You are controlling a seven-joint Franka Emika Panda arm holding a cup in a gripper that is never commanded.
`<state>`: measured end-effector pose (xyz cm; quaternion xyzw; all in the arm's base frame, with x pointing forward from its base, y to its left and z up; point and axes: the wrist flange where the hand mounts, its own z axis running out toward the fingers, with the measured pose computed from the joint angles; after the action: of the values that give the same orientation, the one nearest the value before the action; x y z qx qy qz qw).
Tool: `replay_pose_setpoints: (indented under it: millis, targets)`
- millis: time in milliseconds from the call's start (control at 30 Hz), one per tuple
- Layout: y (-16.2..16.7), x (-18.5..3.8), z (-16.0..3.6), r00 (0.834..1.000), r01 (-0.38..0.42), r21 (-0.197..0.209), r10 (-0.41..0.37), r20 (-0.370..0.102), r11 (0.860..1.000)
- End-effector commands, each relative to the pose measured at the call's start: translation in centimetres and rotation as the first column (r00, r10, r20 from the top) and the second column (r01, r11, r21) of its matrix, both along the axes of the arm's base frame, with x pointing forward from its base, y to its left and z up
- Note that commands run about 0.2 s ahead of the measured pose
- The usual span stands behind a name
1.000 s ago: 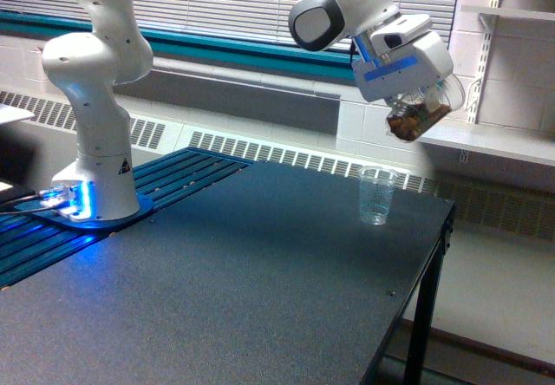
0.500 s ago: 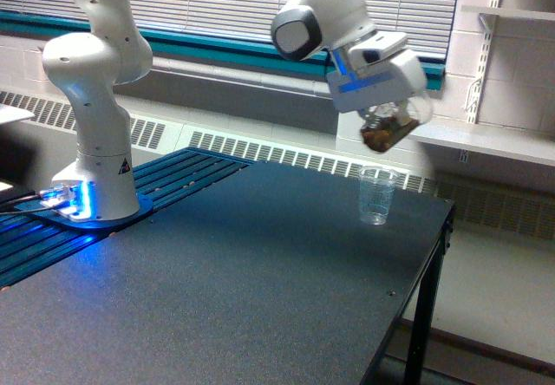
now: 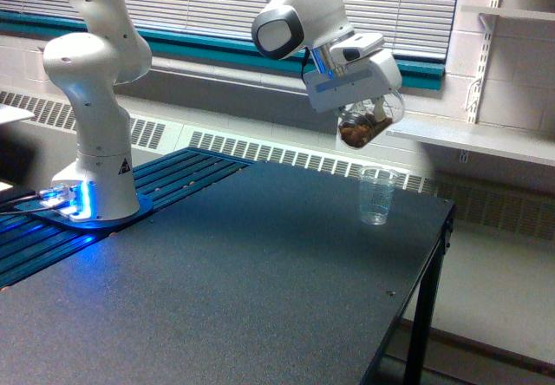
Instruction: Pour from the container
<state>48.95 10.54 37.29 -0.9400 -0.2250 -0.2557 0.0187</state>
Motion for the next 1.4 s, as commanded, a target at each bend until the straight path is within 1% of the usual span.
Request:
replay_pose_setpoints:
  millis: [33,233,433,900,1400]
  targets:
    - [2.3,-1.1,-0.2,1.0,0.005,0.006,-0.005,-0.003,1.0]
    - [3.7,-1.6,-1.1,1.0,-0.009,-0.002,0.009,-0.013,1.0]
    - [4.7,-1.4,-1.7,1.0,-0.015,-0.02,0.015,-0.023,1.0]
    - [6.9,-0.4,-3.6,0.998,-0.037,-0.094,0.032,-0.059,0.995]
    - [9.2,0.1,-5.1,0.994,-0.079,-0.175,0.064,-0.092,0.981]
